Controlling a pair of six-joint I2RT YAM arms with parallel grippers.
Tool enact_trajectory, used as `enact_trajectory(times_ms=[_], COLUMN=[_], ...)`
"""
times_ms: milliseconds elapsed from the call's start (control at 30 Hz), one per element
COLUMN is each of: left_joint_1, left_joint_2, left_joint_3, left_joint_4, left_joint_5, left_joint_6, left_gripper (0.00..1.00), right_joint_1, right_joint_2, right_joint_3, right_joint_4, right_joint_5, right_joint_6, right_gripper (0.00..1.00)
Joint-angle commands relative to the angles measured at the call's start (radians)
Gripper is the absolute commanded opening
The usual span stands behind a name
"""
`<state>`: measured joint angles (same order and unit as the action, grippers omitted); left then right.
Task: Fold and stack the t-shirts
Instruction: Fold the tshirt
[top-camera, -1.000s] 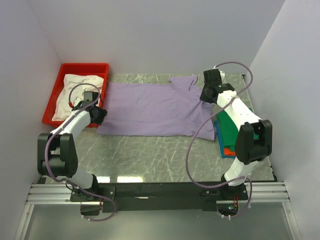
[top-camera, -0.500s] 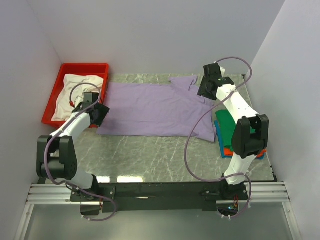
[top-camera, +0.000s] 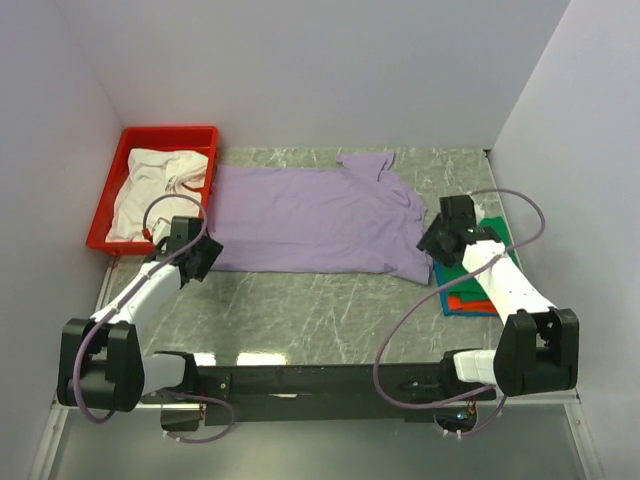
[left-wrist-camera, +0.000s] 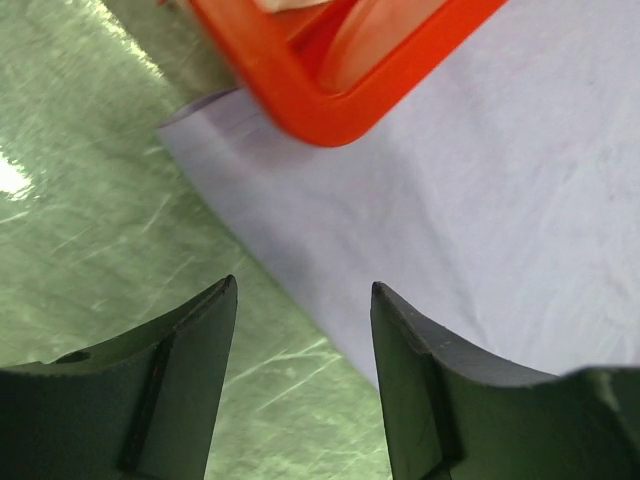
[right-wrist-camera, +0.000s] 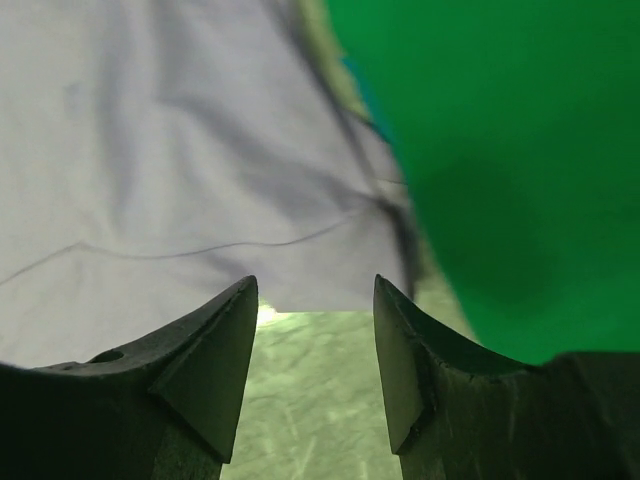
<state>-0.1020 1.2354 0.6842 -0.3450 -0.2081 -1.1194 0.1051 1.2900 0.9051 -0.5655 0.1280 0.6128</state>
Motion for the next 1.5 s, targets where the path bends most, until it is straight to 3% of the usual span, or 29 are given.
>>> enact_trajectory(times_ms=[0, 433, 767, 967, 1267, 1467], left_joint_1=[-0.004, -0.004, -0.004, -0.005, 0.004, 0.057], left_joint_2=[-0.034, -0.062, -0.085, -0.106, -0.149, -0.119], left_joint_3=[-0.031, -0.063, -0.091, -0.12, -0.149, -0.152], left_joint_4=[0.058, 0.063, 0.058, 0.063, 0.018, 0.04], left_joint_5=[-0.01, 0.018, 0.007, -0.017, -0.117, -0.093], left_joint_6=[0.02, 0.026, 0.02, 0.007, -0.028, -0.013], left_gripper=[0.61, 0.6, 0.61, 0.58, 0.57, 0.56], right_joint_1=[-0.068, -0.226, -0.346, -0.34, -0.24, -0.185], right_joint_2=[-0.02, 0.11, 0.109, 0.045, -0.159, -0.184], right_joint_3=[-0.051, -0.164, -0.184, -0.179, -0.31, -0.38], right_joint_4=[0.096, 0.182, 0.188, 0.171, 0.167, 0.219], right_joint_5=[-0.028, -0.048, -0.033, -0.116, -0.166, -0.186], right_joint_6=[0.044, 0.09, 0.062, 0.059, 0.103, 0.146], right_gripper=[0.57, 0.57, 0.57, 0.56, 0.55, 0.49])
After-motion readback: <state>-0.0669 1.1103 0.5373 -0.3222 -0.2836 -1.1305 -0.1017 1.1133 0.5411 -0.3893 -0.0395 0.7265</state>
